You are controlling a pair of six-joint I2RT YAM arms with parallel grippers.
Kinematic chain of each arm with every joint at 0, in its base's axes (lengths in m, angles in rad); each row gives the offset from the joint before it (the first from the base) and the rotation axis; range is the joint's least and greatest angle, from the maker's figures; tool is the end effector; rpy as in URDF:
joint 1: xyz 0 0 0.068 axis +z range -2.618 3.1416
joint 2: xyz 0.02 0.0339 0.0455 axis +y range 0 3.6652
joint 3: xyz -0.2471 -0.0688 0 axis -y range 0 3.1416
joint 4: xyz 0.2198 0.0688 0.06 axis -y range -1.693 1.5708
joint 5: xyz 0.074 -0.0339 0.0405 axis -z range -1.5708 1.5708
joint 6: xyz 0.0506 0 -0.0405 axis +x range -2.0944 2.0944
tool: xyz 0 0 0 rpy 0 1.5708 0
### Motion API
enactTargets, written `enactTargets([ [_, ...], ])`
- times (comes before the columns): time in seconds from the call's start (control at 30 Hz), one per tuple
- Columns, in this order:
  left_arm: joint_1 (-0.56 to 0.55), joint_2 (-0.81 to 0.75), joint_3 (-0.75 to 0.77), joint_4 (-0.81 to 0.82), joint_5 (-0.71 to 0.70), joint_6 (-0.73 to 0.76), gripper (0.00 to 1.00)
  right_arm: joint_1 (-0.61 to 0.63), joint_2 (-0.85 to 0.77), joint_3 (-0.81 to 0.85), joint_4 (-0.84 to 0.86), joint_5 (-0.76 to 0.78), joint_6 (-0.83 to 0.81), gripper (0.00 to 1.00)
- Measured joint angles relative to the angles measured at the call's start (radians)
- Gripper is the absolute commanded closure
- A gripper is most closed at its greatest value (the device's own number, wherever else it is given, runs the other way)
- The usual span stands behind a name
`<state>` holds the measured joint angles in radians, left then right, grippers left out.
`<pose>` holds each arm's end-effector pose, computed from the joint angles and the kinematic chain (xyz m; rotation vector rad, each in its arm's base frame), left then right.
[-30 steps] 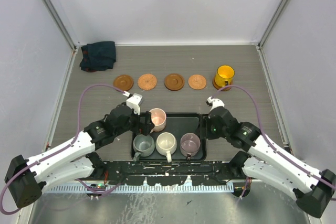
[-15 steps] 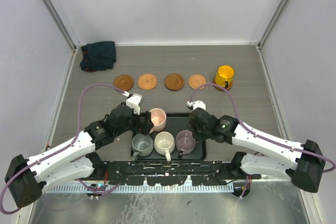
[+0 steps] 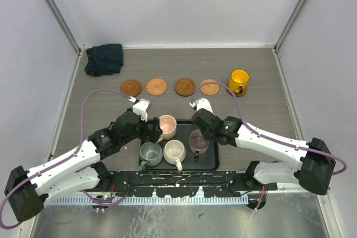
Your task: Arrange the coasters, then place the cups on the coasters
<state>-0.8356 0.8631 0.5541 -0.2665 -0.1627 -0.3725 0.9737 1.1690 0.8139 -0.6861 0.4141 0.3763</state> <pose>0.1342 -0.1361 0.2241 0.4069 2.1470 -0.5271 0.1355 0.1631 0.2169 -0.5943 2.4096 0.0135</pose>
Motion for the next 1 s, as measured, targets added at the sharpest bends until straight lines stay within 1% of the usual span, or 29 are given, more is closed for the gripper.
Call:
enactTargets([
  [0.1, 0.000, 0.000, 0.000, 0.000, -0.002, 0.000, 0.02, 0.000, 0.025, 0.014, 0.042, 0.037, -0.051, 0.60],
  [0.17, 0.000, 0.000, 0.000, 0.000, -0.003, 0.000, 0.02, 0.000, 0.048, 0.025, 0.069, 0.058, -0.082, 0.57],
  [0.4, 0.000, 0.000, -0.002, 0.000, -0.010, 0.000, 0.02, 0.002, 0.121, 0.035, 0.169, 0.101, -0.173, 0.56],
  [0.7, 0.000, -0.010, -0.003, 0.000, -0.018, 0.000, 0.02, 0.001, 0.190, 0.053, 0.262, 0.086, -0.226, 0.55],
  [0.87, 0.000, -0.032, -0.013, 0.000, -0.025, 0.000, 0.02, 0.000, 0.178, 0.067, 0.263, 0.083, -0.226, 0.54],
  [1.0, 0.000, -0.037, -0.022, 0.000, -0.026, 0.000, 0.02, 0.000, 0.112, 0.095, 0.228, 0.097, -0.230, 0.48],
])
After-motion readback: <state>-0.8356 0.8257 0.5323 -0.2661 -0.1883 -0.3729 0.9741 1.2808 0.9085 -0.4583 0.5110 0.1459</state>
